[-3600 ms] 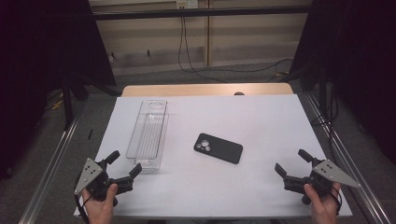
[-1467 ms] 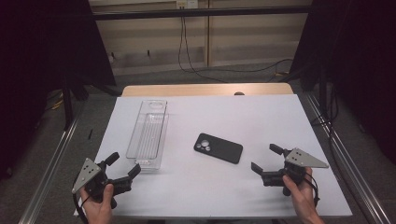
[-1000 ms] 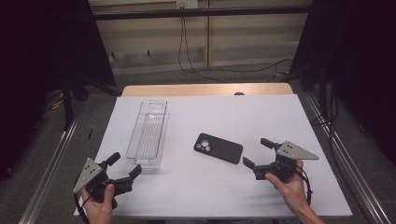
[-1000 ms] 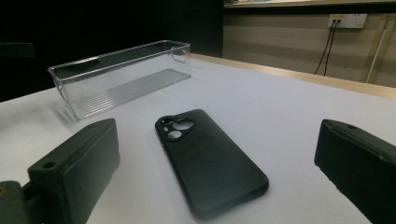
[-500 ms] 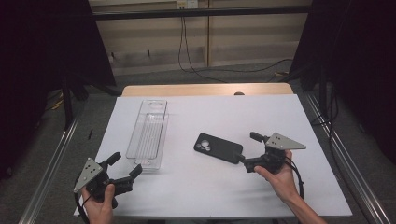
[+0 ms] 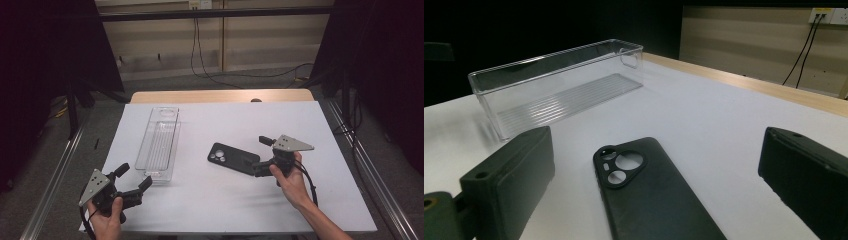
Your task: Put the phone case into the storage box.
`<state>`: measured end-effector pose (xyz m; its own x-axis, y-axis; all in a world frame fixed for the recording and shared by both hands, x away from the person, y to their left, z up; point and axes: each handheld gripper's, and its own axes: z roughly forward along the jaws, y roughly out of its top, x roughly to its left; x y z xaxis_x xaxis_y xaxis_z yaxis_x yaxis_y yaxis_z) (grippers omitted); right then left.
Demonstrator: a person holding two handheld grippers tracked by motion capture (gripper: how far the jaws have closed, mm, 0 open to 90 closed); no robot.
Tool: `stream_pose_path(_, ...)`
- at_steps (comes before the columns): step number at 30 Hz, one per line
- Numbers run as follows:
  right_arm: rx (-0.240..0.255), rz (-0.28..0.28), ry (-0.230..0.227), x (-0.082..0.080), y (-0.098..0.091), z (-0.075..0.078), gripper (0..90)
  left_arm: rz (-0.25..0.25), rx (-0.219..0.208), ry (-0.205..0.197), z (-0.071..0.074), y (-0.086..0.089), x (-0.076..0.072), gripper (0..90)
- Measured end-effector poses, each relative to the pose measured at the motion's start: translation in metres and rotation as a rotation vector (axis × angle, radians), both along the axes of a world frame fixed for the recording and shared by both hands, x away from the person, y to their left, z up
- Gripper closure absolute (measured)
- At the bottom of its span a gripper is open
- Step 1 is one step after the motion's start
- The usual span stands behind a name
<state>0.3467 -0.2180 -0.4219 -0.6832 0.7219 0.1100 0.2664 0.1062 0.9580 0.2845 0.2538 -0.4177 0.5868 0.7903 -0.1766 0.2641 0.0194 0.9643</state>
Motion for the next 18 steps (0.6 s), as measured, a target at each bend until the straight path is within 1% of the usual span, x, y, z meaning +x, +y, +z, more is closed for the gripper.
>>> stream_pose_path(5,-0.008,-0.001,0.001,0.006,0.005,0.003,0.8,-0.003,0.0,0.0,0.0,0.0,0.0,3.7)
stream_pose_path(8,-0.021,0.008,0.017,0.011,0.01,0.004,0.7,-0.002,0.001,0.001,0.0,0.0,0.0,3.7)
stream_pose_path(10,-0.025,0.012,0.021,0.017,0.014,0.006,0.7,-0.003,0.001,0.001,0.0,0.0,0.0,3.7)
stream_pose_path(13,-0.028,0.017,0.027,0.02,0.016,0.006,0.7,-0.006,0.0,0.001,0.0,0.001,0.0,3.7)
stream_pose_path(14,-0.035,0.031,0.042,0.025,0.019,0.006,0.7,-0.001,-0.002,0.006,0.0,0.001,0.001,3.7)
stream_pose_path(18,-0.047,0.033,0.051,0.03,0.022,0.006,0.9,-0.006,-0.009,0.009,0.0,0.002,0.001,3.7)
